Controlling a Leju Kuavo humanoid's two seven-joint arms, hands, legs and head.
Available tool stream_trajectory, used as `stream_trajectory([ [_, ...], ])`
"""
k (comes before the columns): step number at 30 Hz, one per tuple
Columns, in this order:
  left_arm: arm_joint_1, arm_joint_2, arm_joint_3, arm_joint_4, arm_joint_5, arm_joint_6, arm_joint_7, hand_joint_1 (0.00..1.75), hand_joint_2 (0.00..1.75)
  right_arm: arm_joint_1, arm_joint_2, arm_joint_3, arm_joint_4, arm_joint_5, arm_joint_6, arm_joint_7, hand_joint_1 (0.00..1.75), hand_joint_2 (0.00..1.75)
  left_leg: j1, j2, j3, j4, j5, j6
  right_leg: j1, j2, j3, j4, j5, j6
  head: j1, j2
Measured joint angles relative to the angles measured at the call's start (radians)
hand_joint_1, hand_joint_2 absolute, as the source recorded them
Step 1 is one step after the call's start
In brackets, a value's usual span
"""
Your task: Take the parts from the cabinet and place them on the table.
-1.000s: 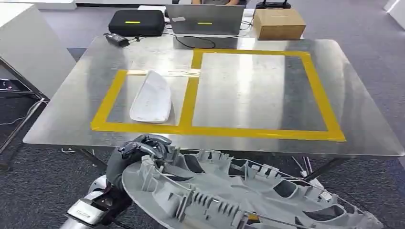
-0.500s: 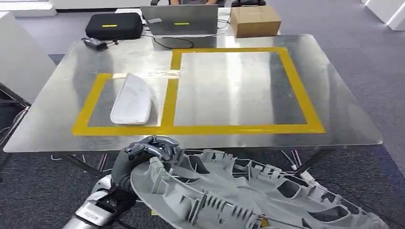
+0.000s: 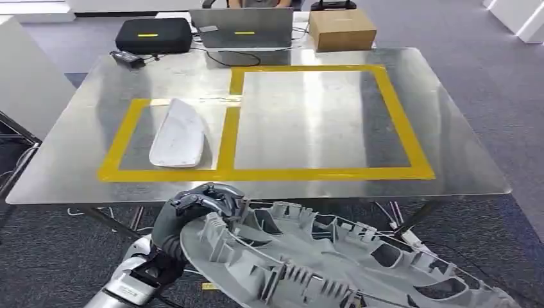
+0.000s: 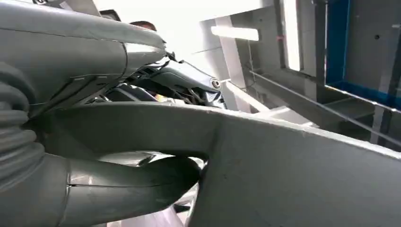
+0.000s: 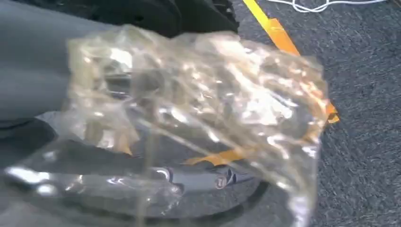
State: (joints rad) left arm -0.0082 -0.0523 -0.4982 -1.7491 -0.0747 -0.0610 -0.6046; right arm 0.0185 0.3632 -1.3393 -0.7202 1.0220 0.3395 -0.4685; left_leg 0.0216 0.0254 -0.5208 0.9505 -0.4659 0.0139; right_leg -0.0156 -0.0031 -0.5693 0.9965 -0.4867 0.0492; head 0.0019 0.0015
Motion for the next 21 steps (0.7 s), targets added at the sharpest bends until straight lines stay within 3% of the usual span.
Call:
stream_trajectory([
  [1, -0.004, 0.0, -0.001, 0.0, 0.0, 0.0, 0.0, 1.75, 1.75, 0.0, 0.0, -0.001, 0.0, 0.002, 0.0, 0.0, 0.0, 0.0, 0.002, -0.001, 0.0, -0.004, 0.003, 0.006, 0.0, 0.002, -0.022, 0.046, -0.035, 0.004, 0.002, 0.0],
  [3, -0.004, -0.002, -0.002, 0.003, 0.0, 0.0, 0.0, 1.75, 1.75, -0.001, 0.0, -0.002, 0.0, 0.002, 0.0, 0.0, 0.0, 0.0, 0.003, 0.0, -0.002, -0.003, 0.001, 0.006, -0.007, 0.002, -0.096, 0.199, -0.107, 0.015, 0.001, 0.0],
  [4, -0.004, -0.002, -0.003, 0.005, 0.0, 0.0, 0.0, 1.75, 1.75, 0.0, 0.0, -0.005, 0.0, 0.002, 0.0, 0.0, 0.0, 0.0, 0.003, 0.0, -0.003, -0.002, 0.0, 0.005, -0.009, 0.002, -0.13, 0.267, -0.13, 0.022, 0.001, 0.0],
  [5, -0.003, -0.002, -0.003, 0.007, 0.0, 0.0, 0.0, 1.75, 1.75, 0.001, 0.0, -0.006, 0.0, 0.002, 0.0, 0.0, 0.0, 0.0, 0.005, 0.0, -0.003, -0.001, -0.001, 0.003, -0.013, 0.002, -0.141, 0.285, -0.125, 0.027, 0.002, 0.0],
  [6, -0.003, -0.002, -0.003, 0.011, 0.0, 0.0, 0.0, 1.75, 1.75, 0.002, 0.0, -0.007, 0.0, 0.002, 0.0, 0.0, 0.0, 0.0, 0.008, -0.001, -0.001, 0.002, -0.004, -0.002, -0.017, 0.001, -0.128, 0.259, -0.097, 0.034, 0.001, 0.0],
  [8, -0.003, -0.002, -0.005, 0.014, 0.0, 0.0, 0.0, 1.75, 1.75, 0.001, -0.002, -0.009, 0.0, 0.002, -0.001, 0.0, 0.0, 0.0, 0.022, -0.002, 0.0, 0.018, -0.016, -0.02, -0.029, -0.003, -0.043, 0.091, -0.006, 0.049, 0.002, 0.0],
  [9, -0.003, -0.002, -0.006, 0.015, 0.0, 0.0, 0.0, 1.75, 1.75, 0.0, -0.002, -0.01, 0.0, 0.003, -0.001, 0.0, 0.0, 0.0, 0.026, -0.001, -0.002, 0.033, -0.027, -0.033, -0.035, -0.006, -0.006, 0.018, 0.001, 0.064, 0.003, 0.0],
  [10, -0.004, -0.001, -0.006, 0.015, 0.0, 0.0, 0.0, 1.75, 1.75, -0.003, 0.003, -0.01, 0.005, 0.005, 0.0, 0.0, 0.0, 0.0, 0.015, -0.004, -0.008, 0.044, -0.035, -0.044, -0.028, 0.001, 0.0, 0.018, -0.016, 0.057, 0.011, 0.0],
  [11, -0.005, -0.002, -0.007, 0.015, 0.0, 0.0, 0.001, 1.75, 1.75, -0.004, 0.0, -0.01, 0.005, 0.004, 0.0, 0.0, 0.0, 0.0, 0.013, -0.005, -0.011, 0.051, -0.035, -0.049, -0.029, 0.007, 0.0, 0.024, -0.017, 0.022, 0.004, 0.0],
  [13, -0.003, -0.001, -0.009, 0.016, -0.001, 0.0, 0.001, 1.75, 1.75, 0.0, 0.0, -0.014, 0.005, 0.004, 0.0, 0.0, 0.0, 0.0, 0.016, -0.006, -0.01, 0.049, -0.031, -0.054, -0.025, 0.007, -0.007, 0.035, -0.021, 0.005, -0.005, 0.0],
  [15, -0.006, -0.001, -0.01, 0.015, -0.001, 0.0, 0.001, 1.75, 1.75, 0.0, 0.0, -0.014, 0.005, 0.004, 0.0, 0.0, 0.0, 0.0, 0.023, -0.007, -0.009, 0.061, -0.051, -0.06, -0.024, 0.01, -0.001, 0.034, -0.022, -0.016, -0.008, 0.0],
  [16, -0.007, -0.001, -0.011, 0.015, -0.001, 0.0, 0.001, 1.75, 1.75, -0.001, 0.0, -0.014, 0.005, 0.004, 0.0, 0.0, 0.0, 0.0, 0.022, -0.01, -0.029, 0.103, -0.079, -0.056, -0.022, 0.01, 0.001, 0.034, -0.024, -0.02, -0.01, 0.0],
  [19, -0.006, 0.0, -0.012, 0.016, -0.001, 0.0, 0.001, 1.75, 1.75, -0.001, 0.0, -0.014, 0.005, 0.004, 0.0, 0.0, 0.0, 0.0, 0.012, -0.012, -0.156, 0.346, -0.175, -0.046, -0.009, 0.012, 0.001, 0.035, -0.029, -0.032, -0.016, 0.0],
  [20, -0.006, 0.0, -0.013, 0.017, -0.001, 0.0, 0.001, 1.75, 1.75, 0.0, 0.0, -0.015, 0.005, 0.004, 0.0, 0.0, 0.0, 0.0, 0.008, -0.012, -0.181, 0.384, -0.175, -0.04, -0.004, 0.014, 0.003, 0.035, -0.03, -0.034, -0.016, 0.0],
  [21, -0.005, 0.001, -0.013, 0.018, -0.001, 0.0, 0.001, 1.75, 1.75, 0.0, 0.0, -0.015, 0.005, 0.004, 0.0, 0.0, 0.0, 0.0, 0.002, -0.013, -0.181, 0.371, -0.145, -0.029, 0.001, 0.016, 0.008, 0.035, -0.033, -0.037, -0.016, 0.0],
])
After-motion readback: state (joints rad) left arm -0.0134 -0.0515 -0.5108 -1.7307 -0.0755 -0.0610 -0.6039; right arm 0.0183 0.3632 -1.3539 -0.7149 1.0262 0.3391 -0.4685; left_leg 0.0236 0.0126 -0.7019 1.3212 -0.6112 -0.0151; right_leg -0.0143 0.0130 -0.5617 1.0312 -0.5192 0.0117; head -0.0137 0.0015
